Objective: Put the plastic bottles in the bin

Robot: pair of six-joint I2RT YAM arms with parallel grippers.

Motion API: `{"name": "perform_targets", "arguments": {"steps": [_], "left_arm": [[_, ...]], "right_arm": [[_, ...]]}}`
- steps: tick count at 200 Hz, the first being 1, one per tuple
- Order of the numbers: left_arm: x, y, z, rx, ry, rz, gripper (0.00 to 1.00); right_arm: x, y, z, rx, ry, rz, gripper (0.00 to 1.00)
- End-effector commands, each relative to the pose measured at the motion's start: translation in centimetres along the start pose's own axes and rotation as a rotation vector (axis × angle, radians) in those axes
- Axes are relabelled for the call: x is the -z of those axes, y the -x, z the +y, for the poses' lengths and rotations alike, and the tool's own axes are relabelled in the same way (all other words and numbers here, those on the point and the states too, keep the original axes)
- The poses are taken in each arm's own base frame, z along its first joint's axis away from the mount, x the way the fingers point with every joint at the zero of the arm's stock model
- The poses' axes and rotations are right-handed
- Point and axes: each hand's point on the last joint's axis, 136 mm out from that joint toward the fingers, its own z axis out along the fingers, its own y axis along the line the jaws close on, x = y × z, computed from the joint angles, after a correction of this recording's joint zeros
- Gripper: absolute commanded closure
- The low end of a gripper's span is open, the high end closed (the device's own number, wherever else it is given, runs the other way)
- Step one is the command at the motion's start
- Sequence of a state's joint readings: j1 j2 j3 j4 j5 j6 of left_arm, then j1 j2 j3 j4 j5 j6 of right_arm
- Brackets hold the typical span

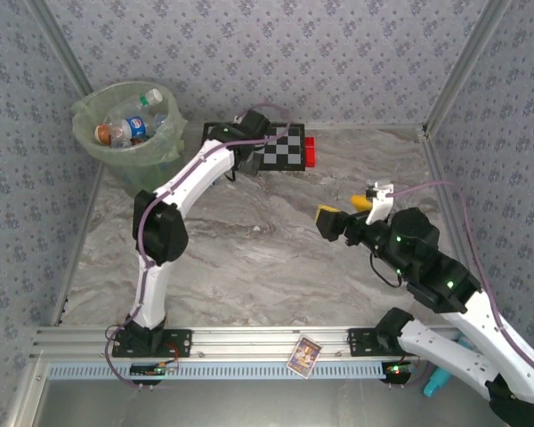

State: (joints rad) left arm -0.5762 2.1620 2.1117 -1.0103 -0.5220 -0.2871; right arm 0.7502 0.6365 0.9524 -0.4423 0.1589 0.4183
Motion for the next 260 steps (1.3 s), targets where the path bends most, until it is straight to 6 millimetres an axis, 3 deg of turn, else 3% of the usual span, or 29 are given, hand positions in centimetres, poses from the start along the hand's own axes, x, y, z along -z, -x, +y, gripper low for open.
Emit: {"name": "perform_targets", "arguments": {"steps": [1,56,120,171,205,209,260], "left_arm": [[-1.6,1.6,1.1,0.039,-0.008,-0.015,0.00],[-6.7,0.8,1.7,0.081,-0.074,0.076,0.00],[-9.8,-0.8,0.8,0.139,-0.260,0.143,0.00],[-9.9,-3.0,-0.6,0.127,-0.365,0.182,0.00],[-8.8,-3.9,-1.8,0.144,-0.416,0.218,0.00],[-9.0,-4.9,-2.0,0.143,-0.416,0.241,0.00],[-5.8,-7.7,-5.0,0.158,-0.477,0.264,0.00]], "right_arm": [[0.7,-0.8,-1.2,-0.014,-0.052,0.023,0.01],[1.4,-0.8,-1.2,-0.029,-0.054,0.030,0.00],[1.5,-1.2,-1.5,-0.029,-0.068,0.037,0.01],[0.8,-1.4,-1.3,-0.020,-0.064,0.048,0.00],[0.4,-1.5,-1.3,-0.018,-0.067,0.051,0.01],[0.4,-1.6,-1.3,-0.017,-0.067,0.052,0.01],[-0.5,-1.7,-1.1,-0.014,-0.061,0.050,0.01]]}}
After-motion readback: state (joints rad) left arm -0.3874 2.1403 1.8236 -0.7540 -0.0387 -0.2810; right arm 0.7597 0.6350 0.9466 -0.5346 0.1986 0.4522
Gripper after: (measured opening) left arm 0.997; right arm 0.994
